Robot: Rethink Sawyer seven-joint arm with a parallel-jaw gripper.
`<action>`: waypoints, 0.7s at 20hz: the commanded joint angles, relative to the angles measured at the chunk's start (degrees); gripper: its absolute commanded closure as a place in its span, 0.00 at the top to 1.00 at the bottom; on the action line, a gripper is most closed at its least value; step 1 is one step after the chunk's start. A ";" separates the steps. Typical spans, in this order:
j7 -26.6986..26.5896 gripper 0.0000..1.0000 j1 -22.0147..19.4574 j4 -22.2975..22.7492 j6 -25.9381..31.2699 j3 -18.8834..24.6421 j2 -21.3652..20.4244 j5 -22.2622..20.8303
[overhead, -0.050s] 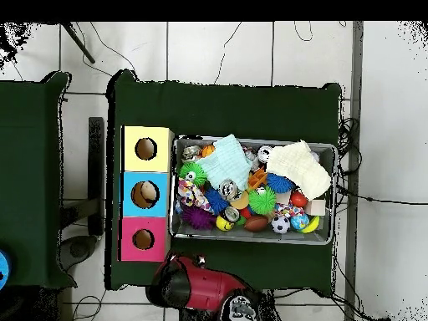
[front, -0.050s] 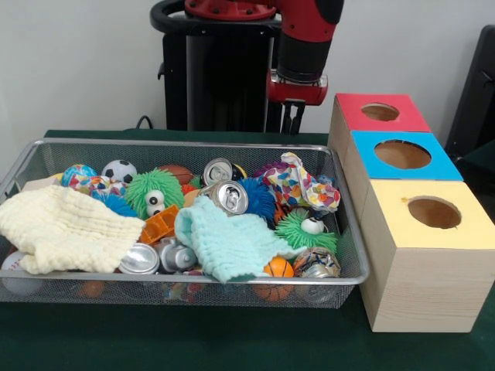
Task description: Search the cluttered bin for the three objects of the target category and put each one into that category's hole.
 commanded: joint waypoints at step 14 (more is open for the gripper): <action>11.95 0.00 -3.12 -3.01 -8.94 1.91 5.24 -1.06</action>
